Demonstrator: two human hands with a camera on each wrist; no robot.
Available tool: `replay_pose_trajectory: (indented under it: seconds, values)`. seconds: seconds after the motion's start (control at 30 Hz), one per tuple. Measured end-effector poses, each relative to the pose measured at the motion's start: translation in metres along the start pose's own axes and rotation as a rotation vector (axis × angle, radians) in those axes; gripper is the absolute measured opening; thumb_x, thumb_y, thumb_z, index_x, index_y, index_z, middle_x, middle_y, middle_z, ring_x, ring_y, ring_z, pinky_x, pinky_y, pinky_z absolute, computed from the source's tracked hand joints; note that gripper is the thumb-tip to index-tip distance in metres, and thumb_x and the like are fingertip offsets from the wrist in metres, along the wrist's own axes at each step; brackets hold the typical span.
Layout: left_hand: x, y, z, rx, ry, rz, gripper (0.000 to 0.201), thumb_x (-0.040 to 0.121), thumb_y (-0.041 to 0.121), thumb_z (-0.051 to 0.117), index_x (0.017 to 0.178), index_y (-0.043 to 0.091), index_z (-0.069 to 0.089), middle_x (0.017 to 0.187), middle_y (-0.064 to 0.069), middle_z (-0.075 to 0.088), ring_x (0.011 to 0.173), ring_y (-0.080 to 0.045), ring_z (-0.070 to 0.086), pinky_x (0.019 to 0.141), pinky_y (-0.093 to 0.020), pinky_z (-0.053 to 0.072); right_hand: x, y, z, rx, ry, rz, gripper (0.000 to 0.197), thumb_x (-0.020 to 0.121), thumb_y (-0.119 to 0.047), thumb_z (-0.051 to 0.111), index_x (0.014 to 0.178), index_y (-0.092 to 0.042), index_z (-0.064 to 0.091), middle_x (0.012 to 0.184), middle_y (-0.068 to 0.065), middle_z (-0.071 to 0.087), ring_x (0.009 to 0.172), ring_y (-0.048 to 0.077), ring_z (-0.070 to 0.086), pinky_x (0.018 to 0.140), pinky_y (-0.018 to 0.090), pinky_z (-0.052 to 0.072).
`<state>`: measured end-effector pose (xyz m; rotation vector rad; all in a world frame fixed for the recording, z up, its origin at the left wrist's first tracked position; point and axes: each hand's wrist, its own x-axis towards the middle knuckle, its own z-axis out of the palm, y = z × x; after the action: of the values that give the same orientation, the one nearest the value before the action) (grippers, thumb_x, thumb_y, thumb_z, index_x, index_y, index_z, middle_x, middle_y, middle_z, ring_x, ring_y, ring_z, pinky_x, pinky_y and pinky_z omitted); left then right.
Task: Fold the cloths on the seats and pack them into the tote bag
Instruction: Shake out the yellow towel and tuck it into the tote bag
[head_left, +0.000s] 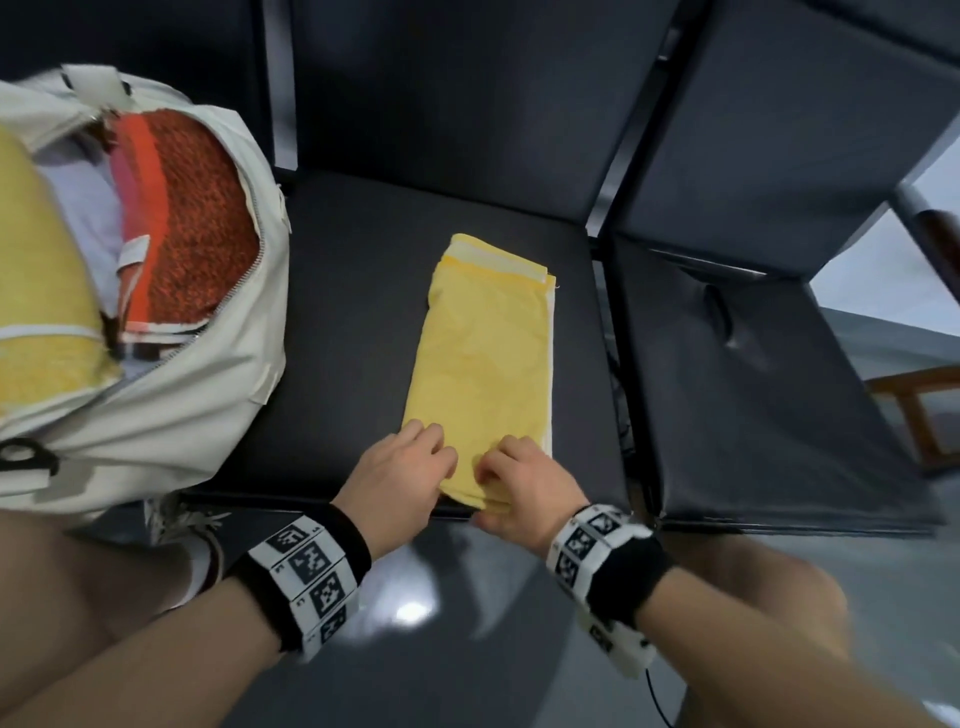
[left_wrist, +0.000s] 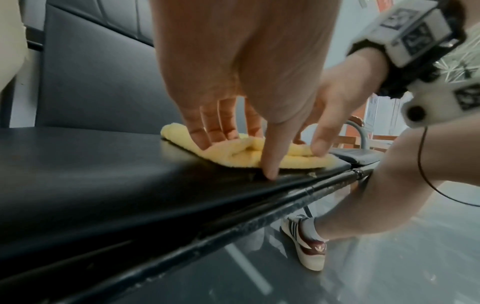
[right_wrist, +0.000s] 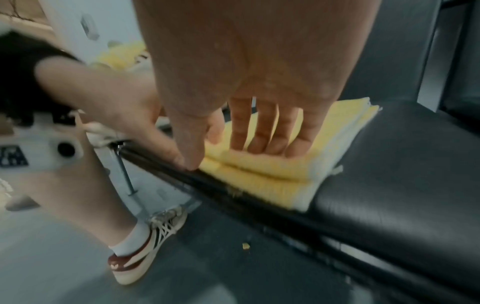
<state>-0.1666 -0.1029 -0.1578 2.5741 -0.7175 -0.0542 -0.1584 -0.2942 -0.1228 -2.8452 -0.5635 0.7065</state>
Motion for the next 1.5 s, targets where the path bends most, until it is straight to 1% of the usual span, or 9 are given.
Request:
replay_pose_trajectory:
  seconds: [0.13, 0.4, 0.5, 0.7, 0.8, 0.97, 1.03, 1.17, 1.5]
  values:
    - [0.0, 0.002, -0.003, -0.076, 0.014, -0.058, 0.015, 0.085, 0.022, 0.052, 0.086, 0.017, 0.066, 0.084, 0.003, 0.057, 0.081, -0.02, 0.057, 0.067, -0.035, 0.052, -0.007, 0.001, 0.023, 0.116, 0.25, 0.033, 0.027, 0.084, -0.023, 0.07, 0.11, -0.015, 0.066, 0.107, 0.003, 0.058, 0.103, 0.026, 0.052, 0.086, 0.042, 0.049]
    - [0.008, -0.001, -0.005, -0.19, -0.16, -0.163, 0.029, 0.1, 0.012, 0.045, 0.126, 0.018, 0.057, 0.114, 0.001, 0.052, 0.106, -0.02, 0.052, 0.091, -0.038, 0.045, -0.006, 0.004, 0.006, 0.317, 0.185, 0.18, 0.026, 0.096, -0.017, 0.054, 0.12, -0.019, 0.063, 0.105, 0.002, 0.064, 0.102, 0.021, 0.059, 0.093, 0.034, 0.046]
    - [0.012, -0.003, -0.012, -0.241, -0.07, -0.254, 0.02, 0.097, 0.019, 0.057, 0.116, 0.02, 0.052, 0.111, 0.004, 0.047, 0.091, -0.025, 0.058, 0.083, -0.043, 0.048, -0.002, 0.002, 0.006, 0.352, 0.274, 0.28, 0.015, 0.09, -0.019, 0.062, 0.102, -0.023, 0.055, 0.093, -0.003, 0.064, 0.085, 0.021, 0.061, 0.077, 0.035, 0.052]
    - [0.012, -0.006, -0.012, -0.024, -0.038, -0.25, 0.005, 0.091, 0.019, 0.067, 0.088, 0.017, 0.063, 0.092, 0.001, 0.055, 0.089, -0.021, 0.056, 0.065, -0.037, 0.051, 0.005, -0.011, 0.025, -0.124, 0.47, 0.025, 0.012, 0.074, -0.02, 0.077, 0.067, -0.017, 0.067, 0.072, -0.001, 0.057, 0.067, 0.023, 0.057, 0.057, 0.029, 0.046]
    - [0.009, -0.009, -0.007, 0.041, 0.051, -0.175, 0.03, 0.065, 0.002, 0.083, 0.074, 0.019, 0.06, 0.079, 0.003, 0.049, 0.073, -0.018, 0.052, 0.047, -0.028, 0.042, 0.002, -0.016, 0.027, -0.165, 0.425, 0.002, 0.012, 0.078, -0.027, 0.059, 0.073, -0.017, 0.066, 0.078, -0.002, 0.058, 0.072, 0.022, 0.057, 0.06, 0.03, 0.046]
    - [0.01, 0.007, -0.004, -0.039, 0.001, 0.029, 0.015, 0.076, 0.011, 0.077, 0.084, 0.018, 0.065, 0.085, 0.002, 0.056, 0.079, -0.02, 0.057, 0.066, -0.036, 0.052, 0.002, -0.018, 0.021, -0.202, 0.299, 0.041, 0.022, 0.059, -0.023, 0.08, 0.076, -0.019, 0.067, 0.077, -0.003, 0.061, 0.073, 0.021, 0.06, 0.059, 0.03, 0.049]
    - [0.007, 0.01, -0.001, 0.012, -0.081, -0.003, 0.012, 0.085, 0.019, 0.069, 0.097, 0.017, 0.065, 0.096, 0.001, 0.056, 0.091, -0.021, 0.056, 0.079, -0.036, 0.049, 0.003, -0.017, 0.017, -0.178, 0.299, 0.047, 0.013, 0.073, -0.017, 0.072, 0.086, -0.017, 0.069, 0.085, 0.0, 0.062, 0.083, 0.023, 0.06, 0.068, 0.033, 0.049]
    - [0.006, 0.006, 0.001, 0.055, -0.002, -0.048, 0.019, 0.071, 0.015, 0.082, 0.083, 0.018, 0.067, 0.083, 0.002, 0.058, 0.078, -0.021, 0.057, 0.067, -0.036, 0.051, 0.007, -0.017, 0.002, 0.032, 0.124, 0.098, 0.029, 0.098, -0.018, 0.046, 0.12, -0.016, 0.065, 0.112, 0.007, 0.063, 0.107, 0.027, 0.054, 0.094, 0.042, 0.044]
    - [0.012, 0.006, -0.004, -0.109, -0.123, -0.258, 0.017, 0.101, 0.017, 0.046, 0.116, 0.024, 0.047, 0.096, 0.001, 0.064, 0.086, -0.025, 0.06, 0.074, -0.04, 0.049, -0.004, -0.017, 0.009, -0.051, 0.244, -0.017, 0.017, 0.089, -0.023, 0.064, 0.104, -0.016, 0.061, 0.103, -0.001, 0.063, 0.101, 0.023, 0.053, 0.084, 0.031, 0.036]
